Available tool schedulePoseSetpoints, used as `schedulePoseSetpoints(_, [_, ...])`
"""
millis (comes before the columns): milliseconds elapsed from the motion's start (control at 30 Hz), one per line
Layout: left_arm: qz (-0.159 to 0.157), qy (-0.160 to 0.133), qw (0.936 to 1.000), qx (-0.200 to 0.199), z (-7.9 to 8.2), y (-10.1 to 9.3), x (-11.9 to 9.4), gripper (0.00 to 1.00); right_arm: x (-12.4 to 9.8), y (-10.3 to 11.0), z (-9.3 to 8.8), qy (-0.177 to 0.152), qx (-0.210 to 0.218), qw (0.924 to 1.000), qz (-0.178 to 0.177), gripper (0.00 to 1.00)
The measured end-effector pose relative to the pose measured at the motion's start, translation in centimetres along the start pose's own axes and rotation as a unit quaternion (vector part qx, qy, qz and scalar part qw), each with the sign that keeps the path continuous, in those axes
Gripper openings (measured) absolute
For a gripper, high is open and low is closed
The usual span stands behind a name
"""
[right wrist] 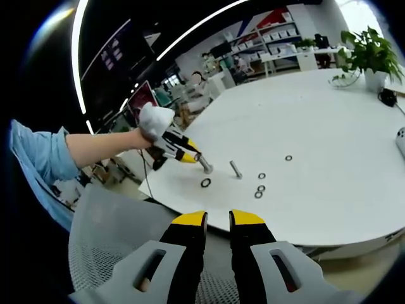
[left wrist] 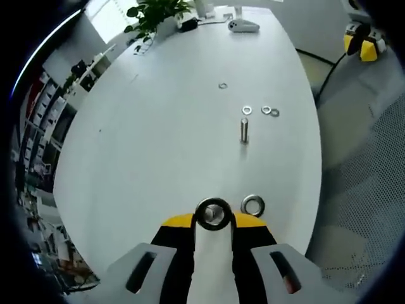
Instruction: Place the washer onto the threaded stud by aligning its center hole with the stud, sliding it down to the base, and recovering from edge contact or off-axis alignment until the washer reaches the visible bottom stop.
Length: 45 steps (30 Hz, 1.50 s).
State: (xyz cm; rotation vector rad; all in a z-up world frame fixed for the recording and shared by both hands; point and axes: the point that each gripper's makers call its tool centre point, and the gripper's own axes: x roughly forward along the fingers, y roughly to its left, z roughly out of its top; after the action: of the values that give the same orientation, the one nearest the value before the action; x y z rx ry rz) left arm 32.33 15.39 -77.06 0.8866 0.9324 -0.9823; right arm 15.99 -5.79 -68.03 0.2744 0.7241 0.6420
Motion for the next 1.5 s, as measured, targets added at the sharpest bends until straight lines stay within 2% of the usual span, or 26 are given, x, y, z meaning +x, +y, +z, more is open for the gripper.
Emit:
schedulePoseSetpoints(333, [-0.005,0.023,0.9997,0.005,-0.4,0.4,0.6,0.19,0.1,0.0,0.0,0.001,0.0,1.0,0.001,0.17])
schedulePoseSetpoints(733, [-0.018,0.051,0.9983,0.023,-0.9,0.0,2.6,0.19,0.1,-0.1,0.0,0.003,0.001,1.0,0.001,0.17])
schedulePoseSetpoints(1033, [-0.028,0.064,0.9975,0.011,-1.7,-0.1,4.3,0.19,0.1,-0.1,-0.1,0.006,0.002,1.0,0.001,0.17])
schedulePoseSetpoints(1167, [-0.032,0.063,0.9975,0.0,-1.6,-0.3,4.5,0.19,0.1,-0.1,-0.2,0.008,0.001,1.0,0.001,0.17])
schedulePoseSetpoints(1400, [-0.035,0.068,0.9971,-0.002,-1.8,-0.5,4.9,0.19,0.1,-0.1,-0.2,0.007,0.002,1.0,0.001,0.17])
schedulePoseSetpoints(1500, [-0.04,0.072,0.9965,0.014,-2.0,-0.8,5.0,0.19,0.1,-0.1,-0.2,0.007,0.002,1.0,0.001,0.17])
